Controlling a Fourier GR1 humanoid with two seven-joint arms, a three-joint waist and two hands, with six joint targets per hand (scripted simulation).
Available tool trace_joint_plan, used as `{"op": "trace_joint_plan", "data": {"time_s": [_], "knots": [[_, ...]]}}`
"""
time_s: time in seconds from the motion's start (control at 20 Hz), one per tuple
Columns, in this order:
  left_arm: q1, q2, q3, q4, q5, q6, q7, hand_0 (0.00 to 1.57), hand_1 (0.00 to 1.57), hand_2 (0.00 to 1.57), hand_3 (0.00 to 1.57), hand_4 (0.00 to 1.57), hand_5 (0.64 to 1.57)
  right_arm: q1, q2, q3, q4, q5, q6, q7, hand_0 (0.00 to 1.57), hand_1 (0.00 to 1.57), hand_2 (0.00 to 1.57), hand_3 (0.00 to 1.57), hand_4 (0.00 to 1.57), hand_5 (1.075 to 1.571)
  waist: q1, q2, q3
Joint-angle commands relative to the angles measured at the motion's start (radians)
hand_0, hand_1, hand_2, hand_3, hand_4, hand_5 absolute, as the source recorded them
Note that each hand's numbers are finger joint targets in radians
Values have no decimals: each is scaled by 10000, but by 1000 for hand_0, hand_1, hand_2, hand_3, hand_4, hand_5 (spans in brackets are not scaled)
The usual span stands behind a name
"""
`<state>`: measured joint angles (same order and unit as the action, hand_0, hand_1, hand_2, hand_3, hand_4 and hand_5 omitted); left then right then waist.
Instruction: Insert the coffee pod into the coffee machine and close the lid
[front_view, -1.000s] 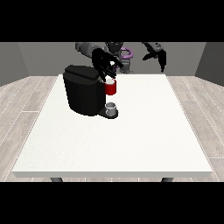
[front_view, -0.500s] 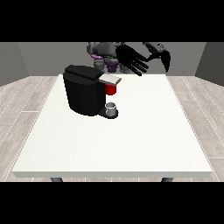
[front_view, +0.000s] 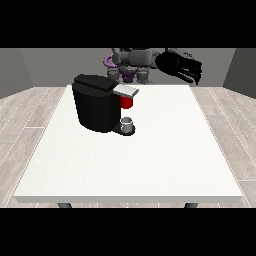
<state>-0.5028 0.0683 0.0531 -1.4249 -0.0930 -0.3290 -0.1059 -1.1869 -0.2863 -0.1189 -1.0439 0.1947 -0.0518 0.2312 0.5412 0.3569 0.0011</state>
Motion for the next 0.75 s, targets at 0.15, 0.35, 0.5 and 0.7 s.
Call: {"op": "trace_joint_plan", "data": {"time_s": [0.15,0.35,0.5,0.7], "knots": [[-208,502,607,253,401,-224,29,0,0,0,0,297,1571,-560,756,201,537,-12,-191,-650,0,0,0,0,0,1571,-471,39,-17],[292,697,787,155,637,-437,4,0,0,0,0,341,1571,78,1418,504,410,-101,-126,-1833,0,0,0,0,0,1571,-823,-360,-15],[1287,569,726,385,454,-313,-422,0,0,0,0,248,1571,845,2138,912,135,-169,-56,-2274,0,0,0,0,219,1571,-1493,-1078,-15],[1676,282,779,413,369,193,-45,0,0,0,0,266,1571,2201,2826,1765,-96,-537,246,-2843,0,0,0,0,259,1571,-2351,-2135,-10]]}}
